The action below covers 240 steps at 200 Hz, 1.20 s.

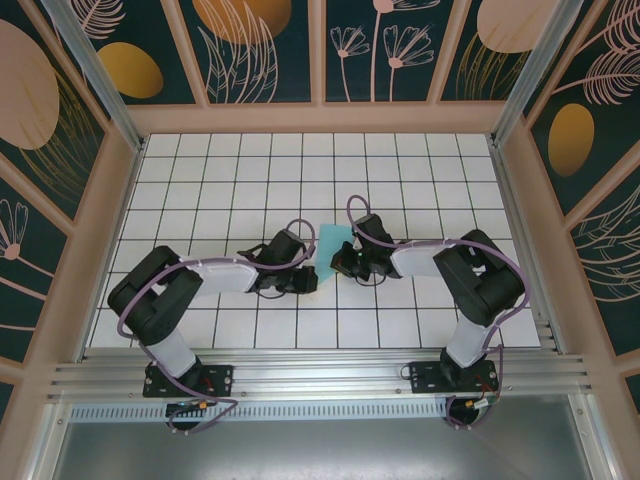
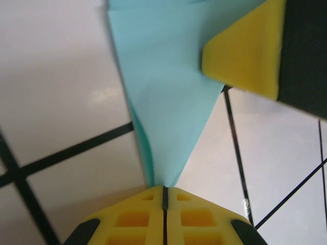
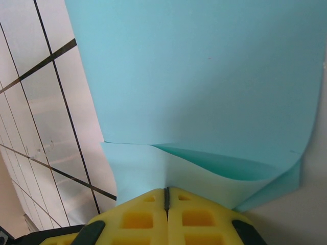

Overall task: Fold a paper plane with a square sheet of paper (pick it up from the middle)
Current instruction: Third fold the triangle at the center of the table.

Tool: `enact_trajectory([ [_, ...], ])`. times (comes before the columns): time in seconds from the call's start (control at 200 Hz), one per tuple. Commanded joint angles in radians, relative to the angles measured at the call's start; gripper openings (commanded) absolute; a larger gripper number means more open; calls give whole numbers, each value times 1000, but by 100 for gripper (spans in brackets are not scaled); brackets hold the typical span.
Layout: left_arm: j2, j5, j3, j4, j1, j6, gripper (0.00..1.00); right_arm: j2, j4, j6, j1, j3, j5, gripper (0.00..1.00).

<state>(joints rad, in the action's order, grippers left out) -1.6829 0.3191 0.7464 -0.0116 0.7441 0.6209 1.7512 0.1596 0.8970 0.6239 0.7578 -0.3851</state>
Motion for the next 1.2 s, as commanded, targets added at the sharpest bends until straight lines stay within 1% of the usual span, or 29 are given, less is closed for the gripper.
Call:
enact_trajectory([
  [0.0,12,-52,-36,185,-8,-19,10,61,-112,-14,1,-11,115,7],
  [0.235,80,-43,-11,197,-8,-18,10,58,-108,-12,3,-11,115,7],
  [0.395,138,-7,39,127,-9,10,12,57,-101,-8,4,-15,113,7],
  [0.52,80,62,96,38,-8,35,14,57,-89,-4,4,-15,105,7],
  [0.641,-17,75,153,12,-9,43,13,56,-83,-3,4,-14,102,7],
  [0.751,-106,48,183,12,-9,46,12,56,-76,0,3,-10,98,7],
  [0.856,-148,18,189,15,-9,41,10,51,-69,4,2,-8,92,8],
  [0.931,-158,7,172,12,-8,39,10,48,-69,3,2,1,91,7],
  [1.036,-172,-49,156,39,-9,24,10,40,-70,-1,1,17,88,7],
  [1.121,-177,-75,144,53,-9,11,10,8,-45,-3,-1,18,81,8],
  [1.196,-176,-88,129,53,-8,7,9,-39,-62,-14,-8,29,111,8],
])
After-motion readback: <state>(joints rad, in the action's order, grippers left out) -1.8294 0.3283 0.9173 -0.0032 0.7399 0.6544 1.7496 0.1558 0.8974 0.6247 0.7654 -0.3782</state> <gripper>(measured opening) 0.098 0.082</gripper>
